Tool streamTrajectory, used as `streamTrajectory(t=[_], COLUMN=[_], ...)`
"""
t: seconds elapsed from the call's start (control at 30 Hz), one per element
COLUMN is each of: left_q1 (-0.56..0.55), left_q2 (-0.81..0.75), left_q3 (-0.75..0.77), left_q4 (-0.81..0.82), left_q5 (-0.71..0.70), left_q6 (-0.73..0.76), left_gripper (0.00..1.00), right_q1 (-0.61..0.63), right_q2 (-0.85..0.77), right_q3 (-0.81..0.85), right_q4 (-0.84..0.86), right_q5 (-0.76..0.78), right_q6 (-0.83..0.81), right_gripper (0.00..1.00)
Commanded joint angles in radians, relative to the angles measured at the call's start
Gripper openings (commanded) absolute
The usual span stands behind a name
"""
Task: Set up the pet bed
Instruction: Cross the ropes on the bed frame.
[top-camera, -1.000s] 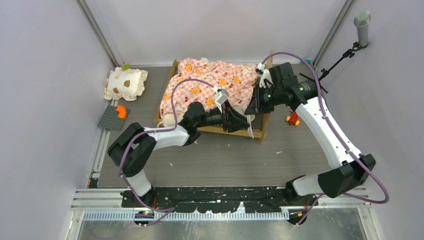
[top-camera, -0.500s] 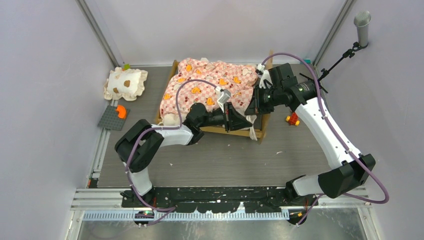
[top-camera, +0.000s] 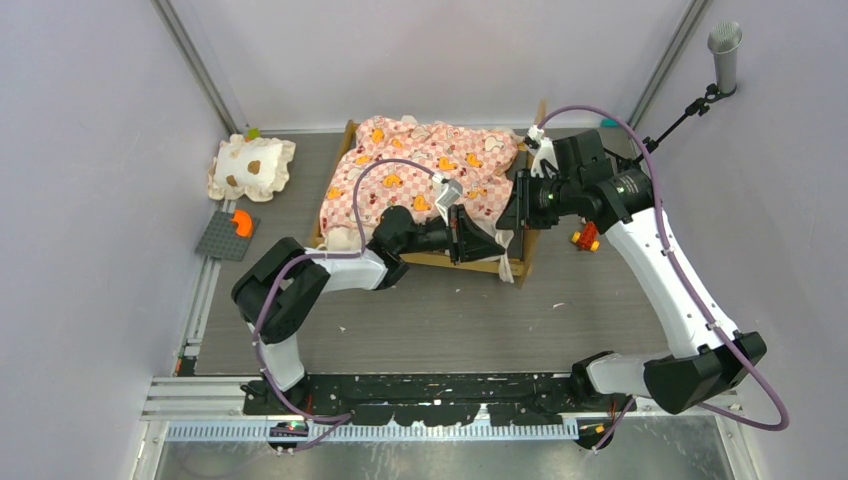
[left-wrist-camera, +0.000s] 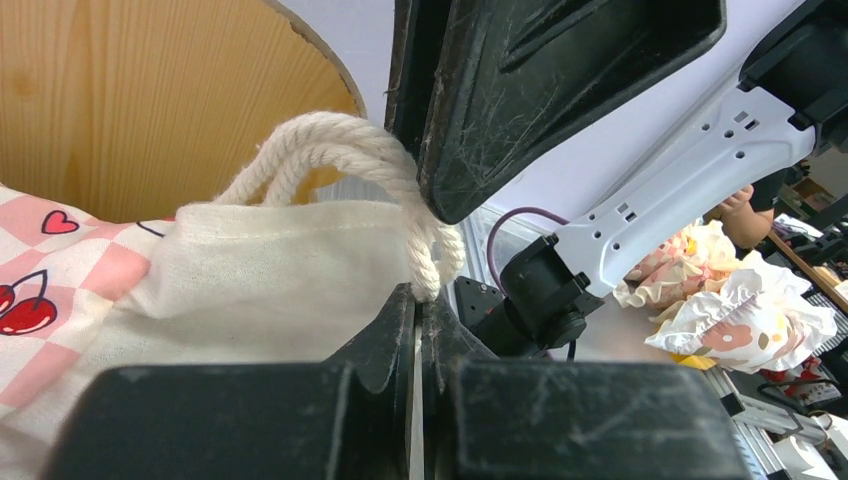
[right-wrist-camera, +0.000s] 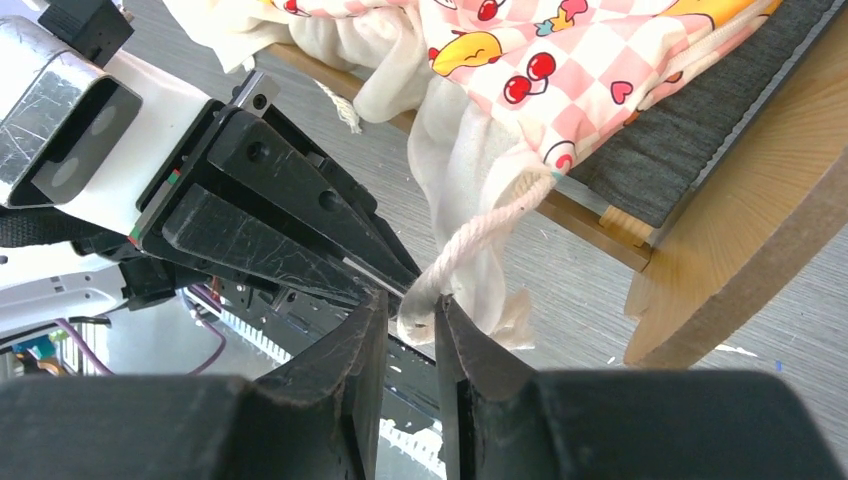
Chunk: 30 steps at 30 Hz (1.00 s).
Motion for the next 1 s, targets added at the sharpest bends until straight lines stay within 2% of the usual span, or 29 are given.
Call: streamTrajectory(t=[0.0,0.2,0.27,0.6,0.9,0.93,0.97], left_q1=[-0.002,-0.003,-0.003,0.017,0.022,0.022,0.022], left_q2=[-0.010,-0.007,-0.006,-0.054,-0.056,-0.055,-0.052], left_q3=[0.039,0.048,0.045,-0.021,-0.040,-0.039,-0.036], left_q4=[0.020,0.015,0.014,-0.060,-0.084,-0.084,-0.084], left_q5=[0.015,0.014,0.014,0.021,0.036,0.036,0.037], left_q6=[0.018,0.023,0.023,0.086,0.103,0.102,0.100], left_gripper=[0.00,0.00,0.00,0.00,0.00,0.00,0.00], right_q1=[-0.004,-0.004,-0.005,-0.011,-0.012,-0.012,-0.011], right_q2=[-0.029,-0.022,-0.026,-0.047,-0.056,-0.057,-0.057], right_q3=[0.001,-0.024,-0.029,0.007,0.018,0.014,0.009], right_q4=[-0.001,0.022,0.022,-0.033,-0.051,-0.052,-0.051], right_q5=[-0.029,-0.038,-0.026,0.151,0.226,0.220,0.211], right_q6=[-0.013,-0.002,-0.001,-0.022,-0.012,-0.012,-0.009], right_gripper=[0.28,0.05,0.01,0.01,0.01,0.04,0.11])
